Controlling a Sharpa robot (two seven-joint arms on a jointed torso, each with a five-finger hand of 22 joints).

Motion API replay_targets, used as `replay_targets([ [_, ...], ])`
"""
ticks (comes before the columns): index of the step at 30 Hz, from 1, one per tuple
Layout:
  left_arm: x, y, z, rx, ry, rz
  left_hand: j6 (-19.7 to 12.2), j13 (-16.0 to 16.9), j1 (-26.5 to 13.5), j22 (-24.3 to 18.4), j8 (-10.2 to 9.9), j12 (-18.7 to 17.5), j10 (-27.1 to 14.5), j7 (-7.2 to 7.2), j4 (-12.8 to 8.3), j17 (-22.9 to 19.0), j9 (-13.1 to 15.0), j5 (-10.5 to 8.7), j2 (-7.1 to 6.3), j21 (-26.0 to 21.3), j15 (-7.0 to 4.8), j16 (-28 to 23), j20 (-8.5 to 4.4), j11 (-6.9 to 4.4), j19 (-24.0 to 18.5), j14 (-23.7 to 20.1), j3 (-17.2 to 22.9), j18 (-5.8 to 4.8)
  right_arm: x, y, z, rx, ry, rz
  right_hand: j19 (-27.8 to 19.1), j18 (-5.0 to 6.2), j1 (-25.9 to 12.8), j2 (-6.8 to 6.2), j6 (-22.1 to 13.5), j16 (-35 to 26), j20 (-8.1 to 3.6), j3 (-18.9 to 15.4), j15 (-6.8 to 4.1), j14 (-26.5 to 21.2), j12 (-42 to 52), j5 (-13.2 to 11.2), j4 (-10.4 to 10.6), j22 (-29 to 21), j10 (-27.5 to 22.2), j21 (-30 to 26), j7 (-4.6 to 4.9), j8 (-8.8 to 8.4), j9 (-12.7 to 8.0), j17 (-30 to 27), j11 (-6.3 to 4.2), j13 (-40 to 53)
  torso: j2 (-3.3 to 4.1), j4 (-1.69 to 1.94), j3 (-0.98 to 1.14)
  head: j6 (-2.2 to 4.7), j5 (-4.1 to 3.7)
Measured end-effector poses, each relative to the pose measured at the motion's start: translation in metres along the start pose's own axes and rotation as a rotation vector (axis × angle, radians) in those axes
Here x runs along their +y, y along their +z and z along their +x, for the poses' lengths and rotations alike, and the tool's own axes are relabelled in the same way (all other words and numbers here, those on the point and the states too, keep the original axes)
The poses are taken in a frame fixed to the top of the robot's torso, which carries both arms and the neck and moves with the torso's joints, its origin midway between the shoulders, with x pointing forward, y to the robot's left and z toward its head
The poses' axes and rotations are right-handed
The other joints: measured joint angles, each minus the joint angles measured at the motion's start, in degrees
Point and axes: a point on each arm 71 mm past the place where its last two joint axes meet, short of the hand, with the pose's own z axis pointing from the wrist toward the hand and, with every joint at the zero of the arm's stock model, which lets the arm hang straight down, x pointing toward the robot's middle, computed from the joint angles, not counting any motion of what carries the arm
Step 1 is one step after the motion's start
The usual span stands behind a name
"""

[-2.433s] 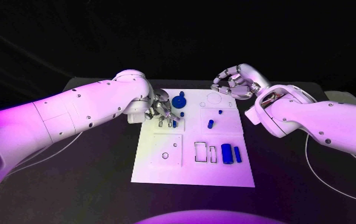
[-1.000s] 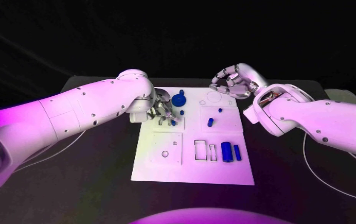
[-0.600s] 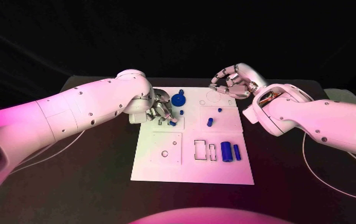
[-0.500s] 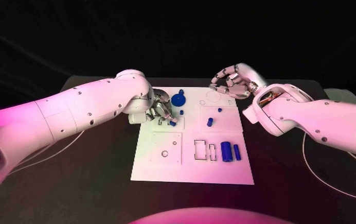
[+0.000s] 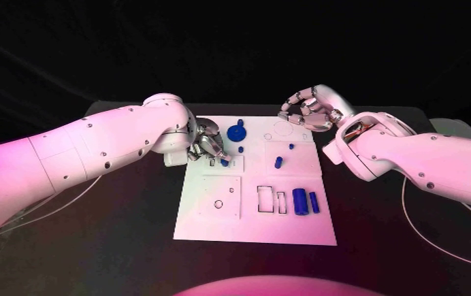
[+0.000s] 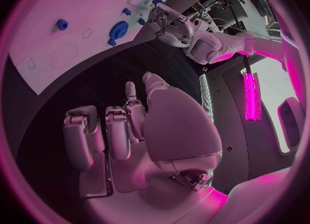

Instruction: Assemble the parts on the task board

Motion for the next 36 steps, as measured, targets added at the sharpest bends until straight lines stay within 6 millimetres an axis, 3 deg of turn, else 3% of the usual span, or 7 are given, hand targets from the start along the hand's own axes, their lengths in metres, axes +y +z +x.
replay_targets([
  [2,0.0,-0.002,0.0,-0.014,-0.005,0.005,0.2,0.8,-0.7,0.4,0.2,0.7,0.8,-0.22,0.0,0.0,1.1,3.05,-0.68,0.3,-0.24,0.0,-0.31,-0.23,0.3,0.2,0.0,0.0,0.0,0.0,-0.001,-0.001,0.0,0.001,0.0,0.0,0.0,0.0,0.0,0.0,0.0,0.0,0.0,0.0,0.0,0.0,0.0,0.0,0.0,0.0,0.0,0.0,0.0,0.0,0.0,0.0,0.0,0.02,0.01,0.03,0.01],
  [4,-0.001,-0.003,0.0,-0.028,-0.009,0.008,0.3,1.5,-1.0,0.7,0.2,1.1,1.3,-0.34,0.0,0.0,1.3,4.73,-0.97,0.4,-0.24,0.0,-0.4,-0.39,0.4,0.2,0.0,0.0,-0.001,-0.001,-0.001,-0.002,-0.001,0.001,0.0,0.0,0.0,0.0,0.0,0.0,0.0,0.0,0.0,0.0,0.0,0.0,0.0,0.0,0.0,0.0,0.0,0.0,0.0,0.0,0.0,0.0,0.0,0.07,0.01,0.06,-0.01],
  [14,-0.001,-0.002,0.002,-0.102,-0.022,0.013,1.5,3.2,-2.0,1.7,0.2,2.2,2.5,-0.73,-0.1,0.0,1.5,9.08,-1.56,0.9,-0.63,0.0,-0.82,-0.81,0.8,0.2,-0.1,0.0,-0.001,-0.001,-0.002,-0.003,0.0,0.001,0.0,0.0,0.0,0.0,0.0,0.0,0.0,0.0,0.0,0.0,0.0,0.0,0.0,0.0,0.0,0.0,0.0,0.0,0.0,0.0,0.0,0.0,-0.03,0.23,-0.02,0.08,0.2],
  [25,0.0,0.003,0.006,-0.138,-0.009,0.006,1.9,3.7,-2.3,2.1,0.3,2.5,3.0,-0.85,-0.2,0.0,1.6,10.8,-1.87,1.1,-0.63,0.0,-1.02,-0.9,1.0,0.2,-0.2,0.0,-0.001,-0.001,-0.001,-0.003,0.0,0.001,0.0,0.0,0.0,-0.01,0.0,0.0,0.0,0.0,0.0,0.0,0.0,0.0,0.0,0.0,0.0,0.0,0.0,0.0,0.0,0.0,0.0,0.0,0.03,0.18,-0.02,0.07,0.38],
  [36,0.002,0.008,0.009,-0.136,0.01,-0.008,2.0,3.9,-2.5,2.2,0.2,2.5,3.0,-0.94,-0.3,0.0,1.6,11.18,-2.02,1.1,-0.83,0.0,-1.02,-0.9,1.0,0.0,-0.3,0.0,-0.001,-0.001,-0.001,-0.002,0.001,0.001,0.0,0.0,-0.2,-0.24,0.0,0.0,0.0,0.0,0.0,0.0,0.0,0.0,0.0,0.0,0.0,0.0,0.0,0.0,0.1,0.0,0.0,0.0,0.05,0.14,-0.08,-0.25,0.35],
])
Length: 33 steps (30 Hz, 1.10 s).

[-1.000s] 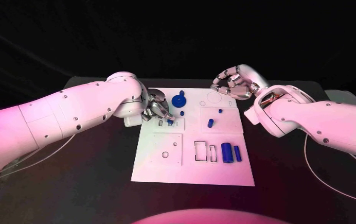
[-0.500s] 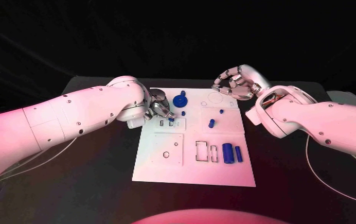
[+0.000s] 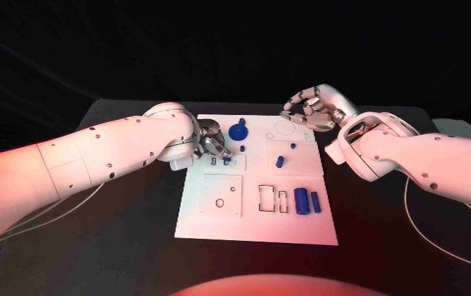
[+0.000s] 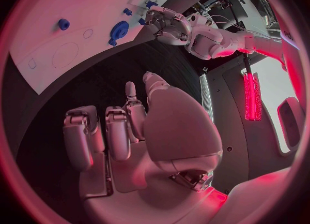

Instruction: Assemble the parts on the task board

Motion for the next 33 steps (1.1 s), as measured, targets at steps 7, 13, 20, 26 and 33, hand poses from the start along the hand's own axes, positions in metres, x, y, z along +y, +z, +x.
replay_targets([
  [7,0.0005,0.0002,0.001,0.009,0.019,-0.004,0.2,0.3,-0.1,0.1,0.0,0.2,0.4,0.0,0.0,0.0,0.0,0.74,-0.15,0.0,-0.21,0.0,0.0,-0.01,0.0,0.2,0.0,0.0,0.0001,0.0,0.0003,0.001,0.0,0.0,0.0,0.0,0.0,0.0,0.0,0.0,0.0,0.0,0.0,0.0,0.0,0.0,0.0,0.0,0.0,0.0,0.0,0.0,0.0,0.0,0.0,0.0,0.0,-0.03,0.02,-0.09,-0.01],
  [13,0.0015,0.0,0.0012,0.014,0.035,-0.008,0.2,0.5,-0.1,0.2,-0.1,0.5,0.4,0.01,-0.1,0.0,0.1,1.15,-0.15,0.0,-0.21,0.1,0.0,-0.03,0.0,0.2,-0.1,0.0,0.0001,0.0001,0.0004,0.001,0.001,0.0,0.0,0.0,0.0,0.0,0.0,0.0,0.0,0.0,0.0,0.0,0.0,0.0,0.0,0.0,0.0,0.0,0.0,0.0,0.0,0.0,0.0,0.0,0.01,-0.03,0.02,-0.13,-0.05],
  [20,0.0026,-0.0002,0.0016,0.023,0.049,-0.012,0.8,0.6,-0.5,0.3,-0.1,0.5,0.7,-0.21,-0.2,0.0,0.1,2.01,-0.46,0.0,-0.21,0.3,-0.2,-0.31,0.2,0.2,-0.2,0.0,0.0003,0.0002,0.0009,0.001,0.001,-0.001,0.0,0.0,0.0,0.0,0.0,0.0,0.0,0.0,0.0,0.0,0.0,0.0,0.0,0.0,0.0,0.0,0.0,0.0,0.0,0.0,0.0,0.0,0.01,0.01,0.04,-0.29,-0.07],
  [26,0.0035,-0.0001,0.0013,0.025,0.055,-0.015,0.9,0.6,-0.7,0.3,-0.2,0.5,0.9,-0.3,-0.2,0.0,0.1,2.01,-0.65,0.2,-0.21,0.3,-0.2,-0.12,0.2,0.2,-0.2,0.0,0.0001,0.0001,0.001,0.002,0.001,-0.001,0.0,0.0,0.0,0.0,0.0,0.0,0.0,0.0,0.0,0.0,0.0,0.0,0.0,0.0,0.0,0.0,0.0,0.0,0.0,0.0,0.0,0.0,-0.02,0.01,0.06,-0.28,-0.05],
  [33,0.0025,0.0001,0.0016,0.028,0.06,-0.014,1.0,0.7,-0.7,0.3,-0.3,0.5,0.9,-0.37,-0.2,0.0,0.1,2.01,-0.68,0.2,-0.2,0.3,-0.2,-0.12,0.2,0.2,-0.2,0.0,0.0001,0.0001,0.0013,0.002,0.001,-0.001,0.0,0.0,0.0,0.0,0.0,0.0,0.0,0.0,0.0,0.0,0.0,0.0,0.0,0.0,0.0,0.0,0.0,0.0,0.0,0.0,0.0,0.0,-0.02,0.01,0.03,-0.3,-0.04],
])
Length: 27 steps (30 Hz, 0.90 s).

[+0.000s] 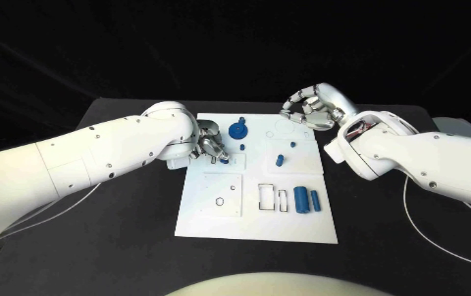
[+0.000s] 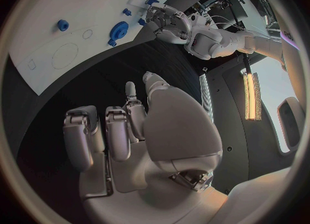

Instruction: Assemble the parts on the task board

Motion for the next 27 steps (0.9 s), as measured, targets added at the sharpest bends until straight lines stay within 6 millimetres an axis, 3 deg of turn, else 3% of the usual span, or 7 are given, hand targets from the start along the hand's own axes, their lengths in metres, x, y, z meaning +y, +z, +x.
replay_targets([
  [19,-0.0031,0.0039,-0.0022,0.018,0.015,-0.008,0.1,0.5,0.1,0.4,0.0,0.4,0.3,0.09,0.0,0.0,0.1,0.68,0.1,0.0,0.01,0.0,0.0,-0.08,0.0,0.0,0.0,0.0,0.0,0.0,0.0004,0.001,0.0,-0.001,0.0,0.0,0.0,0.0,0.0,0.0,0.0,0.5,0.0,0.0,0.0,0.0,0.0,0.0,0.0,0.0,0.0,0.22,0.1,0.0,0.0,0.0,-0.03,-0.02,0.06,-0.29,0.16],
  [22,-0.0025,0.0047,-0.0027,0.023,0.015,-0.012,0.2,0.9,0.1,0.6,-0.1,0.7,0.7,-0.02,0.0,0.0,0.0,1.95,0.1,0.3,0.01,0.0,-0.12,-0.29,0.1,0.0,0.0,0.01,-0.0002,-0.0001,0.0002,0.0,0.0,0.0,0.0,0.0,0.0,0.0,0.0,0.0,0.0,0.5,0.0,0.0,0.0,0.0,0.0,0.0,0.0,0.0,0.0,0.22,0.1,0.0,0.0,0.0,-0.03,-0.03,0.07,-0.29,0.16],
  [24,-0.002,0.0051,-0.0029,0.026,0.014,-0.014,0.2,1.0,0.1,0.6,-0.2,0.7,0.8,-0.03,-0.2,0.0,0.2,3.02,0.1,0.3,0.0,0.0,-0.2,-0.38,0.2,0.0,-0.2,-0.59,-0.0002,-0.0001,0.0002,0.0,0.0,0.0,0.0,0.0,0.0,0.0,0.0,0.0,0.0,0.5,0.0,0.0,0.0,0.0,0.0,0.0,0.0,0.0,0.0,0.22,0.1,0.0,0.0,0.0,-0.03,-0.03,0.07,-0.29,0.14],
  [27,-0.0015,0.0062,-0.002,0.037,0.012,-0.018,0.4,1.1,0.1,0.9,-0.2,0.7,1.0,0.16,-0.6,0.0,0.7,5.49,0.1,0.3,-0.24,0.0,-0.2,-0.19,0.2,-0.2,-0.6,-0.58,-0.0003,-0.0002,0.0001,0.0,0.0,0.0,0.0,0.0,0.0,0.0,0.0,0.0,0.0,0.5,0.0,0.0,0.0,0.0,0.0,0.0,0.0,0.0,0.0,0.22,0.1,0.0,0.0,0.0,-0.03,-0.04,0.07,-0.29,0.12],
])
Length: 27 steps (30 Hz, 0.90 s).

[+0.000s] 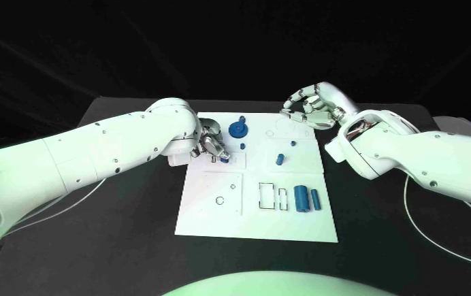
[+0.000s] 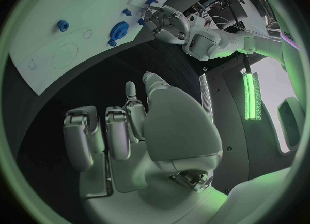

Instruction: Assemble the parts on the task board

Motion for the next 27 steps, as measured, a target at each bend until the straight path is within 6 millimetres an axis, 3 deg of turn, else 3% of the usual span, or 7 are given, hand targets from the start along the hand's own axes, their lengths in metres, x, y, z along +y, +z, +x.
replay_targets([
  [8,0.0016,0.0005,-0.0002,0.016,-0.007,-0.003,0.0,0.4,-0.3,0.7,-0.2,0.2,0.3,0.0,-0.5,0.0,0.5,3.12,0.29,0.5,-0.19,0.0,-0.2,-0.3,0.2,0.2,-0.5,0.02,-0.0002,-0.0001,-0.0002,-0.001,0.0,0.001,0.0,0.0,0.0,0.0,0.0,0.0,0.0,0.0,0.0,0.0,0.0,0.0,0.0,0.0,0.0,0.0,0.0,0.0,0.0,0.0,0.0,0.0,0.0,0.02,-0.01,-0.09,-0.01],
  [27,-0.0045,0.0034,0.0,0.02,-0.008,-0.007,0.9,0.5,-2.0,1.3,0.7,0.2,0.9,-0.29,-0.6,0.0,1.2,3.83,0.42,0.6,-0.18,0.2,-0.41,-0.51,0.4,0.2,-0.6,0.04,-0.0002,0.0001,0.0,-0.001,0.0,0.0,0.0,0.0,0.0,0.0,0.0,0.0,0.0,0.0,0.0,0.0,0.0,0.0,0.0,0.0,0.0,0.0,0.0,0.0,0.1,0.0,0.0,0.0,0.08,0.02,-0.05,-0.21,-0.04],
])
